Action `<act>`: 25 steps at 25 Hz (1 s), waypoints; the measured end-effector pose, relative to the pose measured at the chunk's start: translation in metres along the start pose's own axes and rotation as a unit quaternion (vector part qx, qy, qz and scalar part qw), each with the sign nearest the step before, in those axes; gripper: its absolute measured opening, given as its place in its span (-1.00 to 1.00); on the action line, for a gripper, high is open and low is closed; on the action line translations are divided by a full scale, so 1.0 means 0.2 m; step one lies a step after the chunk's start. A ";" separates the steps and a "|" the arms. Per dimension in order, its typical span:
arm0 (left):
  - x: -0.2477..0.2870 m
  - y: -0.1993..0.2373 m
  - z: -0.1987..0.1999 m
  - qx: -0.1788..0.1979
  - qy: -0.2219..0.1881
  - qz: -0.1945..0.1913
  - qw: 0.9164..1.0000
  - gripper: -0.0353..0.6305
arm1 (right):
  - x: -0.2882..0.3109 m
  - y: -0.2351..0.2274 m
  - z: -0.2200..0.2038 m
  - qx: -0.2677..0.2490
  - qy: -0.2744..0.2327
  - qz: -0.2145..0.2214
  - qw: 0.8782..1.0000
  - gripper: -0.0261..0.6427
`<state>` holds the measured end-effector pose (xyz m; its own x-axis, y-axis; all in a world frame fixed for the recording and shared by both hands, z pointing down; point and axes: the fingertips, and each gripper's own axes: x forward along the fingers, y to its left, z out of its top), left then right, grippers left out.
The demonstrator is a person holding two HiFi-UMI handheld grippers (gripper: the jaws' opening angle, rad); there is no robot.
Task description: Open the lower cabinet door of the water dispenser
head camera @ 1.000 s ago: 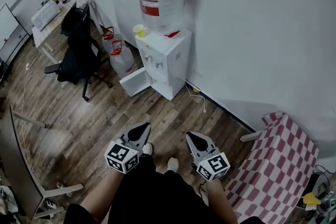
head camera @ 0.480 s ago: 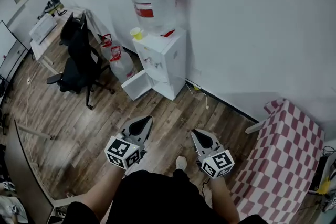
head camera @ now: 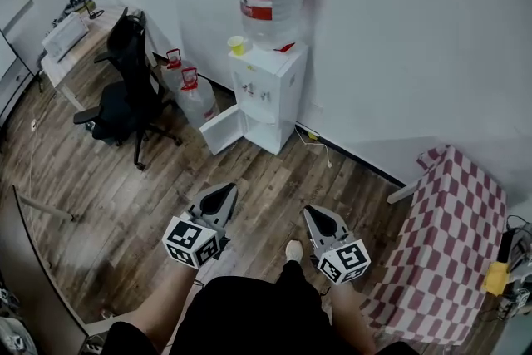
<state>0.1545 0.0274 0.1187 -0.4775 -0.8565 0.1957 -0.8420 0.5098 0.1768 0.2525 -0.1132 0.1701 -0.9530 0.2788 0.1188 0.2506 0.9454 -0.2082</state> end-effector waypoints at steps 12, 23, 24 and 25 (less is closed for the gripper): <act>-0.93 0.32 -0.36 -0.033 -0.008 0.034 0.999 -0.85 | -0.18 0.67 -0.16 -0.033 0.037 -0.065 0.997 -0.85; -1.10 0.25 -0.34 -0.035 -0.027 0.034 0.998 -0.85 | -0.30 0.91 -0.08 -0.048 0.023 -0.044 0.998 -0.85; -1.10 0.24 -0.32 -0.032 -0.033 0.039 0.998 -0.85 | -0.30 0.93 -0.07 -0.051 0.023 -0.034 0.998 -0.85; -1.10 0.23 -0.29 -0.031 -0.040 0.046 0.998 -0.85 | -0.30 0.95 -0.06 -0.054 0.022 -0.025 0.998 -0.85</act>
<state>0.2362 0.2436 0.1390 -0.5721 -0.8087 0.1368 -0.7781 0.5879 0.2212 0.3596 0.0521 0.1355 -0.9568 0.2360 0.1700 0.2223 0.9703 -0.0957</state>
